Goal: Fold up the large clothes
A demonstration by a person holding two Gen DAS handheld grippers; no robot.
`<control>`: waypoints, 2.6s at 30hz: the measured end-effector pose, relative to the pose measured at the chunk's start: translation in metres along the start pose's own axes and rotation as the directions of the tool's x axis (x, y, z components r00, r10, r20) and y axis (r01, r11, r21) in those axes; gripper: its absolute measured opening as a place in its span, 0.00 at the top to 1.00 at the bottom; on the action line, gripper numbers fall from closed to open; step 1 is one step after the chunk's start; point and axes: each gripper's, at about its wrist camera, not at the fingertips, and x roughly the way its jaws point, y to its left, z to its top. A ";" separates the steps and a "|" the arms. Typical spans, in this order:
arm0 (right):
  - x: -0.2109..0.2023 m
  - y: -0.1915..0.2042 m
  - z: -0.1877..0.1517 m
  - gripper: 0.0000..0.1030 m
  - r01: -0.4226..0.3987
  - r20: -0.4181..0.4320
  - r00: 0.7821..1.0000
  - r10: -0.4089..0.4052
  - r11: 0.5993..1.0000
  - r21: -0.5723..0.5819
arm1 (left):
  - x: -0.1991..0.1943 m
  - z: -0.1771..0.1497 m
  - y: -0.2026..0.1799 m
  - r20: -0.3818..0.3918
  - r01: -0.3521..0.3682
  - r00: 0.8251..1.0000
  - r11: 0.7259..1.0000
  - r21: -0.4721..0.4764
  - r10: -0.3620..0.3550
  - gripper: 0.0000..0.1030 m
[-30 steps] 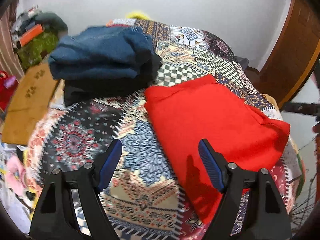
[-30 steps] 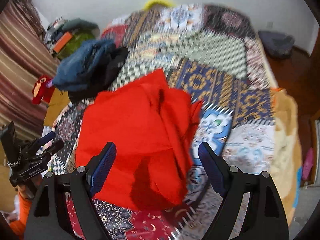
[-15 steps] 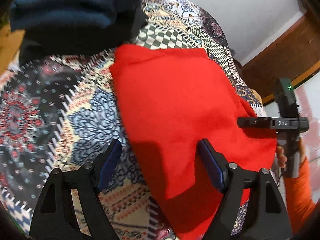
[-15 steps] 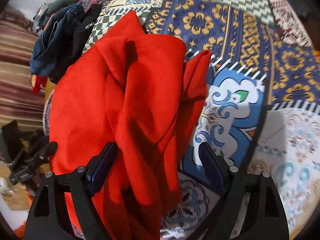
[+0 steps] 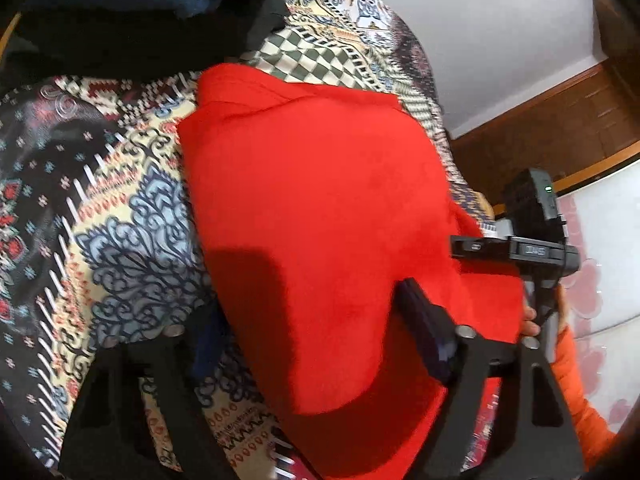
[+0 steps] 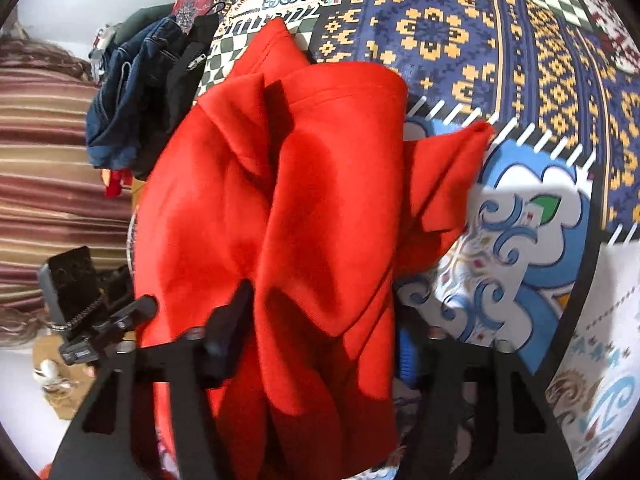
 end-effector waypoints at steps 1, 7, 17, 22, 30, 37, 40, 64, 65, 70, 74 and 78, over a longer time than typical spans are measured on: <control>-0.004 0.001 -0.001 0.60 0.002 0.003 1.000 -0.002 1.000 -0.004 | -0.001 -0.001 0.000 0.002 0.006 1.000 1.000 -0.005 -0.006 0.31; -0.021 0.023 -0.016 0.77 0.050 0.047 0.998 -0.049 0.998 -0.032 | -0.014 -0.008 0.001 0.007 0.052 0.999 0.998 -0.030 -0.051 0.57; -0.050 0.096 -0.038 0.81 0.108 0.151 0.984 -0.090 0.987 -0.119 | -0.089 -0.021 -0.044 0.123 -0.014 0.992 0.993 0.117 0.000 0.71; -0.082 0.151 -0.037 0.81 0.101 0.271 0.961 -0.045 0.975 -0.197 | -0.162 -0.006 -0.062 0.258 -0.034 0.966 0.982 0.185 -0.015 0.71; -0.110 0.243 0.005 0.81 0.066 0.410 0.910 0.067 0.951 -0.301 | -0.272 0.055 -0.073 0.442 -0.108 0.897 0.960 0.258 -0.017 0.72; -0.094 0.302 0.073 0.81 0.027 0.459 0.877 0.145 0.937 -0.348 | -0.323 0.136 -0.046 0.526 -0.169 0.851 0.953 0.252 0.012 0.72; -0.070 0.310 0.107 0.81 0.002 0.455 0.875 0.163 0.940 -0.342 | -0.324 0.172 -0.021 0.540 -0.195 0.841 0.954 0.228 0.043 0.71; 0.005 0.239 0.110 0.47 0.409 0.435 0.849 -0.299 0.894 -0.183 | -0.191 0.176 0.095 0.353 -0.549 0.801 0.828 0.115 0.483 0.29; 0.004 0.240 0.107 0.47 0.405 0.438 0.850 -0.293 0.896 -0.185 | -0.194 0.165 0.089 0.342 -0.550 0.805 0.826 0.124 0.484 0.29; -0.024 0.265 0.071 0.47 0.422 0.511 0.820 -0.257 0.876 -0.235 | -0.220 0.126 0.059 0.376 -0.589 0.774 0.798 0.130 0.510 0.29; -0.057 0.300 0.025 0.47 0.459 0.620 0.760 -0.196 0.837 -0.298 | -0.263 0.095 0.022 0.469 -0.583 0.746 0.804 0.118 0.472 0.29; -0.092 0.325 -0.020 0.47 0.437 0.704 0.705 -0.088 0.836 -0.333 | -0.313 0.062 -0.020 0.586 -0.553 0.711 0.824 0.123 0.389 0.29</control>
